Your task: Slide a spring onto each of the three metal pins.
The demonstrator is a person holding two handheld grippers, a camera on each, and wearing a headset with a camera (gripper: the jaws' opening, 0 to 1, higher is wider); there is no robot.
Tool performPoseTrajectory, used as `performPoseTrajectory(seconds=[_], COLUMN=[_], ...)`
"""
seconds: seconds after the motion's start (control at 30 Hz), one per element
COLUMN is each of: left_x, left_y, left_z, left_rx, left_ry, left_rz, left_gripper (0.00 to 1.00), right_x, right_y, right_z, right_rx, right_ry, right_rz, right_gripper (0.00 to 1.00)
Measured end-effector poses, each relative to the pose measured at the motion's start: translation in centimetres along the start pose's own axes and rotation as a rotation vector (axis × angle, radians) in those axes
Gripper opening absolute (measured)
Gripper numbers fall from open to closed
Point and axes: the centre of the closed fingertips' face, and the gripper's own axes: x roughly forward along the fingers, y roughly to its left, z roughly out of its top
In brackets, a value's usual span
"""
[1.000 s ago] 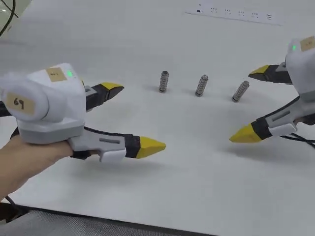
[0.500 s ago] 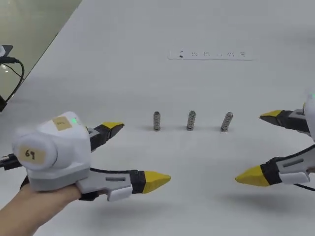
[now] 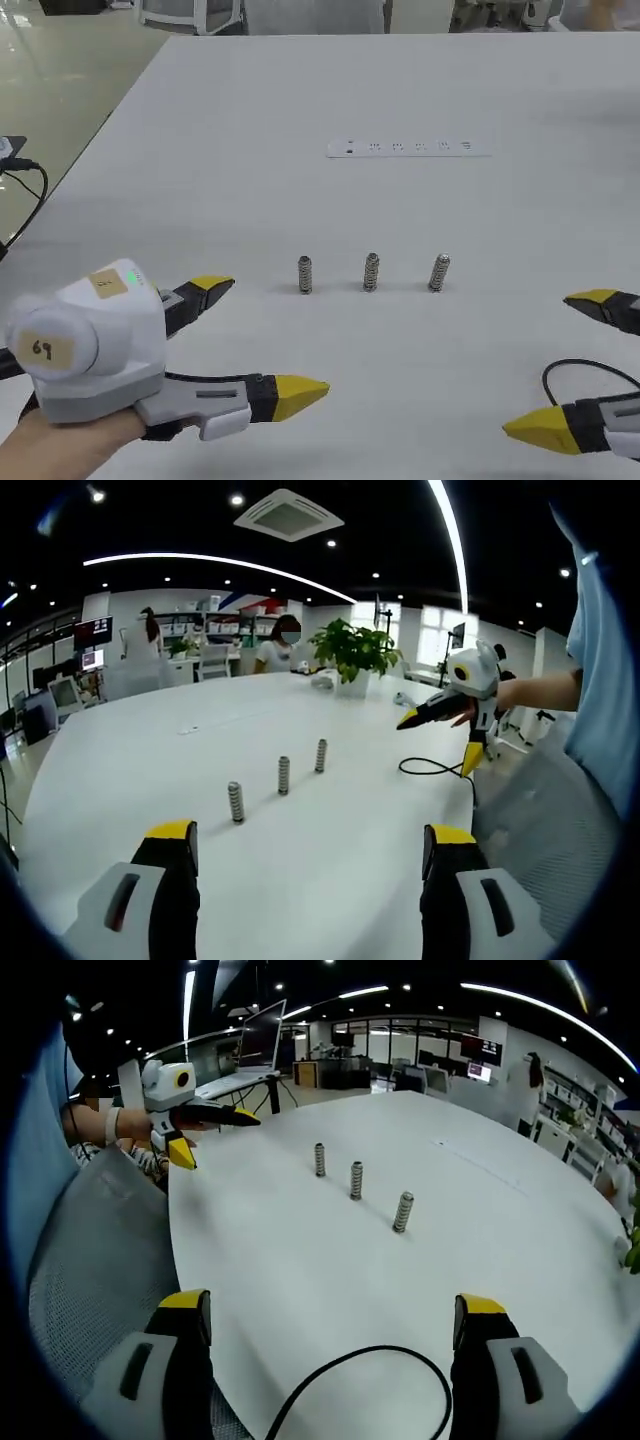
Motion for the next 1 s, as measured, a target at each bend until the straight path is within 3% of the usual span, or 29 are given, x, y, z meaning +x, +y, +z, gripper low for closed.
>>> performPoseTrajectory(seconds=[0.3,0.53,0.6,0.8,1.0], left_x=[-0.8,-1.5,-1.8,-1.8,-1.4], left_y=[-0.3,0.2,0.3,0.3,-0.2], left_z=[-0.3,0.1,0.5,0.4,0.5], left_rx=[-0.006,0.008,0.016,-0.003,0.015], left_ry=[-0.005,-0.024,-0.044,-0.049,-0.05], left_rz=[0.023,0.061,0.075,0.084,0.072], left_gripper=[0.93,0.96,0.98,0.98,0.98], right_x=[-1.7,-2.6,-2.6,-2.3,-2.4], right_y=[0.1,0.0,0.4,1.9,1.9], right_z=[-1.3,-1.7,-1.9,-2.3,-2.3], right_rx=[0.057,0.092,0.109,0.119,0.107], right_ry=[-0.014,-0.059,-0.064,-0.059,-0.059], right_rz=[-0.057,-0.118,-0.124,-0.114,-0.12], right_gripper=[1.0,1.0,1.0,1.0,1.0])
